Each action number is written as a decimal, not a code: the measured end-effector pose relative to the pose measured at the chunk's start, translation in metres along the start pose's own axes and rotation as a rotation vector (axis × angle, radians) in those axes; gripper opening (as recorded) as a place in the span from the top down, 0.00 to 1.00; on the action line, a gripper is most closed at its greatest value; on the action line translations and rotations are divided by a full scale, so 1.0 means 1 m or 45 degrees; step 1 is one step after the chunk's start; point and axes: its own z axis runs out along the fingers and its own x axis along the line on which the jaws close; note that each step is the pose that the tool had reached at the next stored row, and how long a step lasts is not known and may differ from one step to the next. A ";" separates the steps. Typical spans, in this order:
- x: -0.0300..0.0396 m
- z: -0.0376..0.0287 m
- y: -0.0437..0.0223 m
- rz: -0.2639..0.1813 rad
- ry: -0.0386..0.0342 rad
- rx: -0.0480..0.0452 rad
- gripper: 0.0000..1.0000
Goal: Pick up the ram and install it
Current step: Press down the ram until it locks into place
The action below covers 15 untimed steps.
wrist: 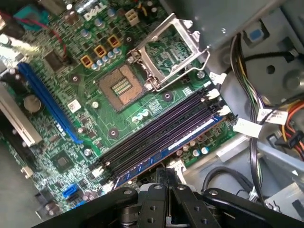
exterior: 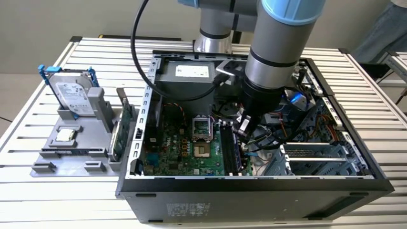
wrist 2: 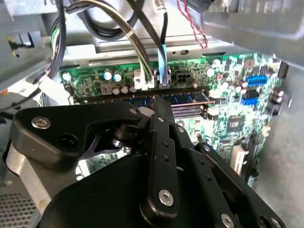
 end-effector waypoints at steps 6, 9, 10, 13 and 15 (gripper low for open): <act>-0.0001 0.0011 0.0001 -0.136 -0.0083 0.003 1.00; -0.0001 0.0015 0.0001 -0.202 -0.0120 0.005 1.00; -0.0001 0.0016 0.0001 -0.221 -0.0133 0.005 1.00; -0.0001 0.0019 0.0002 -0.268 -0.0165 0.006 1.00; -0.0002 0.0020 0.0003 -0.291 -0.0184 0.007 1.00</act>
